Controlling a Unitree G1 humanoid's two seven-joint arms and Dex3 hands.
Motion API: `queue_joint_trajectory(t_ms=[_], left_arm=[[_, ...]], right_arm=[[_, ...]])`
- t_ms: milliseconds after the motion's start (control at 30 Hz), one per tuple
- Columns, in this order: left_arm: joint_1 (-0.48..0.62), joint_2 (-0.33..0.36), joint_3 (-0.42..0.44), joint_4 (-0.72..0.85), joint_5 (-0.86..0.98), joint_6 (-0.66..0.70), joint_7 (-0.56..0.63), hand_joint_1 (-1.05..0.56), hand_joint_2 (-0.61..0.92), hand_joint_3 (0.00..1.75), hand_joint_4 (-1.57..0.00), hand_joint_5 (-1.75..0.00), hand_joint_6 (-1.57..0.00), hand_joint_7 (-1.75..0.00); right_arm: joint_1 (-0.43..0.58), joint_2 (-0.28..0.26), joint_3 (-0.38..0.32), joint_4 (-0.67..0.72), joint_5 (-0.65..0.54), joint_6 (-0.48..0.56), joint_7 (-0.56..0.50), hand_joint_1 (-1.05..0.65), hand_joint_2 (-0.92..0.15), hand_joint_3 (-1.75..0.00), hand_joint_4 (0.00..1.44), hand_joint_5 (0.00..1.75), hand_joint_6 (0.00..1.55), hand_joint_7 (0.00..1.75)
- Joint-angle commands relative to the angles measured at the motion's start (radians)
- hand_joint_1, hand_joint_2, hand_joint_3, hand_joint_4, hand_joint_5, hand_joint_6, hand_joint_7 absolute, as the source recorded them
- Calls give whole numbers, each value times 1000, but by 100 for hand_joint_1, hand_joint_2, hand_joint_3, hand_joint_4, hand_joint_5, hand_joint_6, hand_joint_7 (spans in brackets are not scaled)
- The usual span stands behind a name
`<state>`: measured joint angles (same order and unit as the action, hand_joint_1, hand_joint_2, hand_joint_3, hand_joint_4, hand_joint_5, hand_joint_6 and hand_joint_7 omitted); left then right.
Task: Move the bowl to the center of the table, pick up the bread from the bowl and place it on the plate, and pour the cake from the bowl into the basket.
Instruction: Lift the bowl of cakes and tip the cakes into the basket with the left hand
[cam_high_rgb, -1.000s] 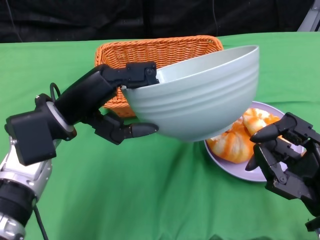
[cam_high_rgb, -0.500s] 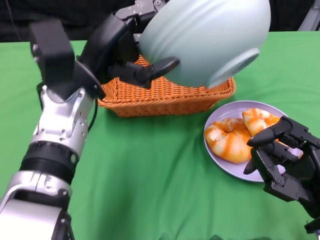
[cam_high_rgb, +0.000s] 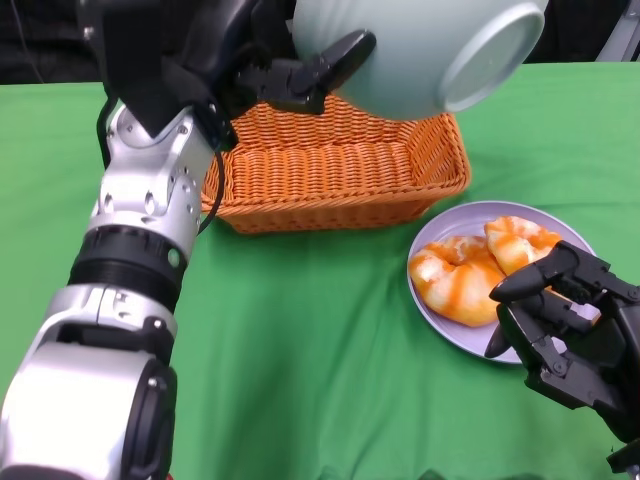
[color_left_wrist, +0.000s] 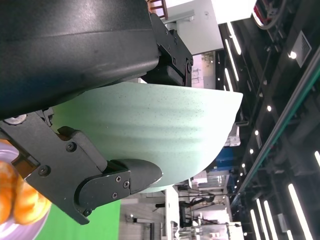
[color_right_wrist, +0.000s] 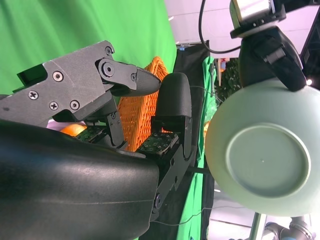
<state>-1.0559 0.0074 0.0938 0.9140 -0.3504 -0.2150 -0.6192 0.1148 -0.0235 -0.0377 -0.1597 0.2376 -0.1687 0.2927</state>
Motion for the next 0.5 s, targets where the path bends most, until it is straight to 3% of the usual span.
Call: queue_joint_trajectory(t_ms=[33, 167, 500], left_arm=[[-82, -10, 44, 44, -26, 64, -1, -26, 44, 132, -82, -175, -68, -175], [-134, -26, 98, 108, -53, 169, 5, -18, 49, 123, -83, -175, -75, -164], [-174, -76, 218, 229, -79, 284, 86, -19, 60, 113, -81, -175, -73, -165]], right_arm=[[1, -11, -10, 9, 13, -17, 7, -12, -76, -69, 62, 160, 62, 125], [0, -9, -10, 18, 6, -26, 7, -14, -76, -66, 62, 160, 61, 125], [6, -5, -4, 16, -2, -38, -2, -14, -78, -64, 61, 158, 62, 124]])
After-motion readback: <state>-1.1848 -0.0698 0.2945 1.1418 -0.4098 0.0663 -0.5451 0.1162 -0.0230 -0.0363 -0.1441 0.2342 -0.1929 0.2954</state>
